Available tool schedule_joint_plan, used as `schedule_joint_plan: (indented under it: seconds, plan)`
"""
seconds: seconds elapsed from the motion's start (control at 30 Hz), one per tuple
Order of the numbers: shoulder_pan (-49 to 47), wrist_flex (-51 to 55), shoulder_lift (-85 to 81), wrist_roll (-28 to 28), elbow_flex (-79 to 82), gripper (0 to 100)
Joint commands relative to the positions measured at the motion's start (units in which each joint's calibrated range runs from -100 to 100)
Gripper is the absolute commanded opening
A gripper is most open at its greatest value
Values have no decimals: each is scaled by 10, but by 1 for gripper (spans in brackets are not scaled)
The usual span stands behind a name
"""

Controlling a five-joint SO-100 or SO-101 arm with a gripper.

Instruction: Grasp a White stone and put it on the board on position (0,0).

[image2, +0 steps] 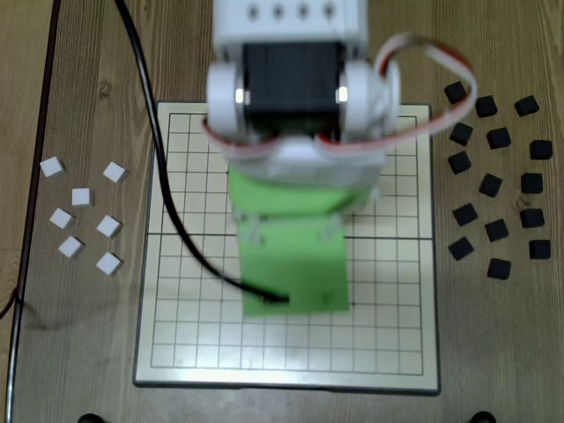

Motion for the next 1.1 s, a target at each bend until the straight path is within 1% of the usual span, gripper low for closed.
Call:
schedule_joint_plan:
  seconds: [0.0,0.1,0.6,0.87,1.07]
  plan:
    - [-5,-39,-189,-10,137,12]
    - [-7,-49,-283,-17,247,12]
    - [5,-61,-695,-36,655,11]
    - [3,-85,-843,-39,812,11]
    - [-10,-101,-916,-42,905,10]
